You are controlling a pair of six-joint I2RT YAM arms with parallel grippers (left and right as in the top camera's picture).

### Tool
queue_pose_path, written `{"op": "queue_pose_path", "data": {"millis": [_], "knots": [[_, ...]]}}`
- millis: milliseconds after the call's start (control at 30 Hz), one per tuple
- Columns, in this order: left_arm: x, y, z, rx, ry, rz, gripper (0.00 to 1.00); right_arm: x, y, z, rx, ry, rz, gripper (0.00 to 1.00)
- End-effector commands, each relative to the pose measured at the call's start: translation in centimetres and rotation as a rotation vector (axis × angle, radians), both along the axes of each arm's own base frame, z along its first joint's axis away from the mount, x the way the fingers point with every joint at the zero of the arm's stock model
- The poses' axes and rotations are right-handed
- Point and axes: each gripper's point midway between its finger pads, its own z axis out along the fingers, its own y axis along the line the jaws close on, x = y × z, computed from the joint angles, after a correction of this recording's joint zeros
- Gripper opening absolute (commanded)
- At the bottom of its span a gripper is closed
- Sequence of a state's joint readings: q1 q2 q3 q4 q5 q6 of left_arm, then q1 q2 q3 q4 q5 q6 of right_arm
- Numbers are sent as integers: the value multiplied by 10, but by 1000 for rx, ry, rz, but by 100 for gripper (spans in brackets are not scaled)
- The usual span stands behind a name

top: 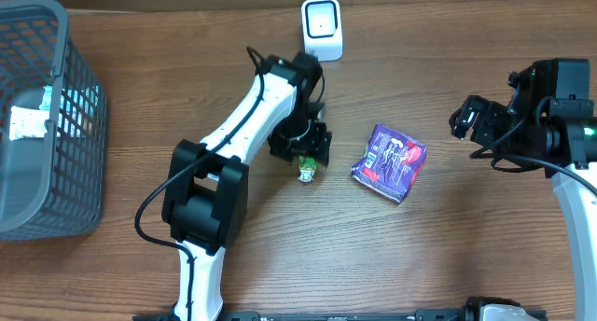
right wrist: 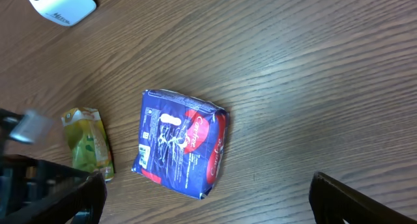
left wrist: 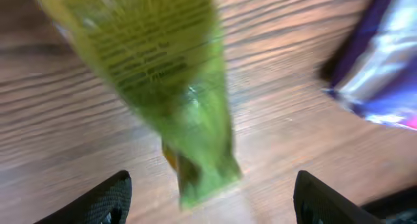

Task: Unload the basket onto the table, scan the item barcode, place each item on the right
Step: 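Carry the green pouch with the left gripper and set it beside the purple pack, then reach the left gripper into the basket and grasp the white tube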

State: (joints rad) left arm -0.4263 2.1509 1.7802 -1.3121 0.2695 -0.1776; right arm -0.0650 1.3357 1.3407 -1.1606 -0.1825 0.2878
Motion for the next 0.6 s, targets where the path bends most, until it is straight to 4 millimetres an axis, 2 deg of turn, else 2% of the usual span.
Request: {"op": "queue_pose_path", "data": {"millis": [0, 67, 167, 233, 267, 333, 433, 500, 567], "knots": [[43, 3, 85, -70, -230, 41, 72, 2, -2, 3, -8, -13, -2, 100], [59, 15, 127, -86, -336, 75, 72, 2, -2, 3, -8, -14, -2, 100], [80, 50, 199, -89, -534, 157, 76, 2, -2, 3, -8, -13, -2, 100], [89, 89, 247, -69, -674, 247, 81, 2, -2, 3, -8, -13, -2, 100], [93, 125, 277, -38, -764, 347, 86, 2, -2, 3, -8, -13, -2, 100], [92, 171, 306, -9, -848, 463, 88, 2, -2, 3, -8, -13, -2, 100], [81, 249, 330, 55, -915, 660, 88, 2, -2, 3, -8, -13, -2, 100], [70, 304, 331, 112, -913, 818, 88, 2, -2, 3, -7, -14, -2, 100], [57, 352, 324, 160, -885, 974, 88, 2, -2, 3, -8, -13, -2, 100]]}}
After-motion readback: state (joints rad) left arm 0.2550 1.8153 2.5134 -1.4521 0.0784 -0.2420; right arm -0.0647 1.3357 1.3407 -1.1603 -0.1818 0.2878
